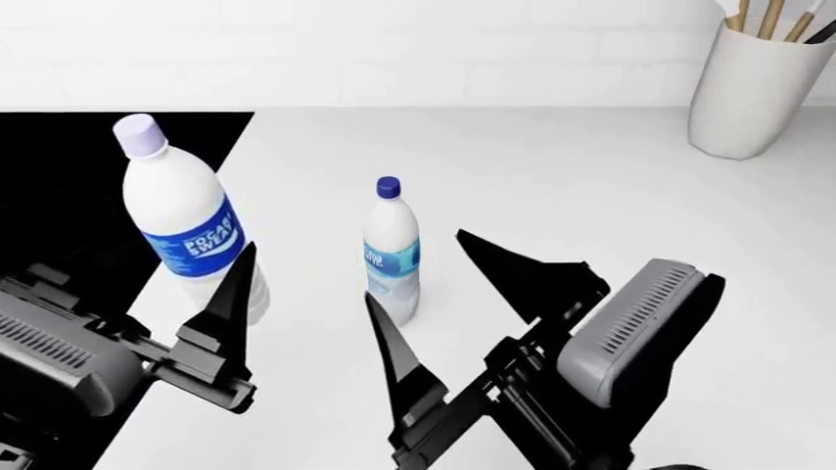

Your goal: Move the drinks to the dining counter.

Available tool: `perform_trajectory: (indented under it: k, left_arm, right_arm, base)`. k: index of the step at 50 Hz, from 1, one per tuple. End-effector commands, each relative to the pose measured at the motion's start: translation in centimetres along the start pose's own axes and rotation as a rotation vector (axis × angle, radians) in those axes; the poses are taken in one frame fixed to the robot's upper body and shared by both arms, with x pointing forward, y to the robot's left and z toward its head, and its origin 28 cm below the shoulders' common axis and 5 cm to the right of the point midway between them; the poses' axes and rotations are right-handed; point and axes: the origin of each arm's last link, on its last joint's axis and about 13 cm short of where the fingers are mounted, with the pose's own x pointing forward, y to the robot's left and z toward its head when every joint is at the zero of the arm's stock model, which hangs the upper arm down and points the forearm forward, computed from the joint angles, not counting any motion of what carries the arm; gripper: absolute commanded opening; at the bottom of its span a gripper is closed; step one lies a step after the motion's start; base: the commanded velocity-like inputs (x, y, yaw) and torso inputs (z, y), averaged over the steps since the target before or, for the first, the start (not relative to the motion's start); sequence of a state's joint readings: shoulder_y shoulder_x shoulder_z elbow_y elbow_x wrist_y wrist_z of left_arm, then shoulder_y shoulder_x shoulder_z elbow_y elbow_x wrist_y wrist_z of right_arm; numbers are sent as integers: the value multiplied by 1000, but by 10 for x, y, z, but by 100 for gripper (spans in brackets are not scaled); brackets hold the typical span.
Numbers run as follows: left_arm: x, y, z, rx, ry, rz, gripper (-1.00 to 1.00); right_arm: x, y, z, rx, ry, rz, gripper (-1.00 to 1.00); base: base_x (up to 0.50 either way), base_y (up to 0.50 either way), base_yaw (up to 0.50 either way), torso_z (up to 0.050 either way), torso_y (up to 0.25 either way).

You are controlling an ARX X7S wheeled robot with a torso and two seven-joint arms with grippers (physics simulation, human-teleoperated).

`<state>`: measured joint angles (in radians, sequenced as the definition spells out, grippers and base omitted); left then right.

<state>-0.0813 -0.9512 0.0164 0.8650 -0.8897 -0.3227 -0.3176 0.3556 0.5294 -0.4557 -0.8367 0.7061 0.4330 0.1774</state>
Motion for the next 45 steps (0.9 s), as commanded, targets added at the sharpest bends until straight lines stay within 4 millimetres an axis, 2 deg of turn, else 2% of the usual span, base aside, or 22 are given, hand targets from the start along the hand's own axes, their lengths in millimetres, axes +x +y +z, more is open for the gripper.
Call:
perform_trajectory:
  k: [1,45]
  left_arm:
    - [0,0,3,-8,-17,9,-100]
    - [-2,1,0,-7,-10,6,-100]
  right_arm:
    - [9,-1,0,-3,15,7,100]
    - [37,-5,-20,-28,79,-33,100]
  base:
    - [0,0,0,0,0]
    - [0,0,0,0,0]
